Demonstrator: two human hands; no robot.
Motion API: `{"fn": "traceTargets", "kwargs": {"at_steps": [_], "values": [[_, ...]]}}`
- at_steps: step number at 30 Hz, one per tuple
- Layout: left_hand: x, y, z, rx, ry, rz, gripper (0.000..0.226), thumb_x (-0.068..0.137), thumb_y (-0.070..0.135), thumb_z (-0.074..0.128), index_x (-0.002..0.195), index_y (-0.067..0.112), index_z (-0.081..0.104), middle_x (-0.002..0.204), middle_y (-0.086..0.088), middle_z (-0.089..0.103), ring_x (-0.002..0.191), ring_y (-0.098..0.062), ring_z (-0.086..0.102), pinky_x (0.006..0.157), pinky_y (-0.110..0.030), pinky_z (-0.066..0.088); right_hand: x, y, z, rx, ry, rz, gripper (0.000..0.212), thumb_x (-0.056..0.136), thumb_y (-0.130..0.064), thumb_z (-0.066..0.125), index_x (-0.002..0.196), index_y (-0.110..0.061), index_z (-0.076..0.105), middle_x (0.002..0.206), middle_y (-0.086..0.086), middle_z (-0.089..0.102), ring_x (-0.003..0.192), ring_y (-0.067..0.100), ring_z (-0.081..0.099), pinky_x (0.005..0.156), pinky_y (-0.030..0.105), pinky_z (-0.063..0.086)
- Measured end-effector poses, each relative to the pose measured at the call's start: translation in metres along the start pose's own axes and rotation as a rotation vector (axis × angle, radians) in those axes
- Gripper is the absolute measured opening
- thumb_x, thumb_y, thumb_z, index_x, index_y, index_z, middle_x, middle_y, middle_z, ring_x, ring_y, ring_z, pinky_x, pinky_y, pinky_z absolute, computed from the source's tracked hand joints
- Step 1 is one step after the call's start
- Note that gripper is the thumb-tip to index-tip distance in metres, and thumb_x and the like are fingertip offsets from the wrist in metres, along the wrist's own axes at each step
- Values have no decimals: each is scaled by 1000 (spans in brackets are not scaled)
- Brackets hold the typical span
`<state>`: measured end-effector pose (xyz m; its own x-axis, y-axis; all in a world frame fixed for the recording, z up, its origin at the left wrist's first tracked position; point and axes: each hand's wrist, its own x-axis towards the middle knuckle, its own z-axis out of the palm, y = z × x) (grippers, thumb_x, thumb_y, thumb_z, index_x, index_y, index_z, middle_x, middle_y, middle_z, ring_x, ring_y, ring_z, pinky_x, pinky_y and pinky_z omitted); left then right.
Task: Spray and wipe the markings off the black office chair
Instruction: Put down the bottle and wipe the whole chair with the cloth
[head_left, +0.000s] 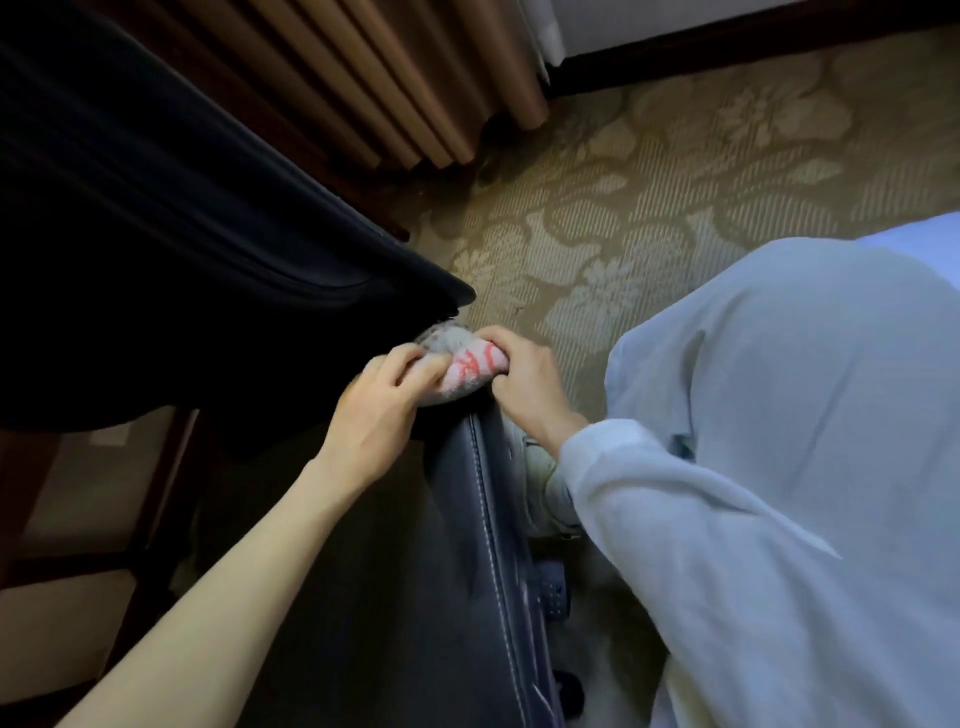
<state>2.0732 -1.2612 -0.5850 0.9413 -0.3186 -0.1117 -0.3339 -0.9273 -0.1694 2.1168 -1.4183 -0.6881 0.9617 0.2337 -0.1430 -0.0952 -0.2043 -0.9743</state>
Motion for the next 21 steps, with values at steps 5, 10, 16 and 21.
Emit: {"fn": "traceTargets", "kwargs": {"at_steps": [5, 10, 16, 21], "values": [[-88, 49, -1, -71, -27, 35, 55, 76, -3, 65, 128, 15, 58, 127, -14, 53, 109, -32, 55, 83, -37, 50, -111, 1, 8, 28, 77, 96, 64, 66, 12, 49, 120, -18, 64, 117, 4, 64, 109, 21, 56, 97, 30, 42], [-179, 99, 3, -152, -47, 39, 55, 77, 1, 50, 129, 20, 54, 124, -12, 58, 106, -27, 60, 81, -35, 54, -209, 12, 19, -1, 77, 127, 58, 68, -4, 40, 114, -28, 65, 120, -8, 61, 111, 14, 55, 96, 28, 45], [-170, 106, 6, -131, 21, -18, 61, 71, -1, 61, 127, 22, 52, 121, -10, 59, 103, -28, 59, 76, -39, 54, -199, 14, 12, 106, 87, 145, 58, 68, 11, 46, 111, -22, 67, 113, -5, 64, 107, 12, 58, 92, 16, 42], [-96, 75, 13, -26, 103, 85, 53, 76, 0, 62, 125, 20, 53, 121, -12, 59, 102, -31, 57, 75, -42, 51, -137, 7, 4, 183, 134, 259, 60, 74, 16, 44, 121, -16, 65, 117, 3, 65, 106, 8, 53, 91, 13, 35]]}}
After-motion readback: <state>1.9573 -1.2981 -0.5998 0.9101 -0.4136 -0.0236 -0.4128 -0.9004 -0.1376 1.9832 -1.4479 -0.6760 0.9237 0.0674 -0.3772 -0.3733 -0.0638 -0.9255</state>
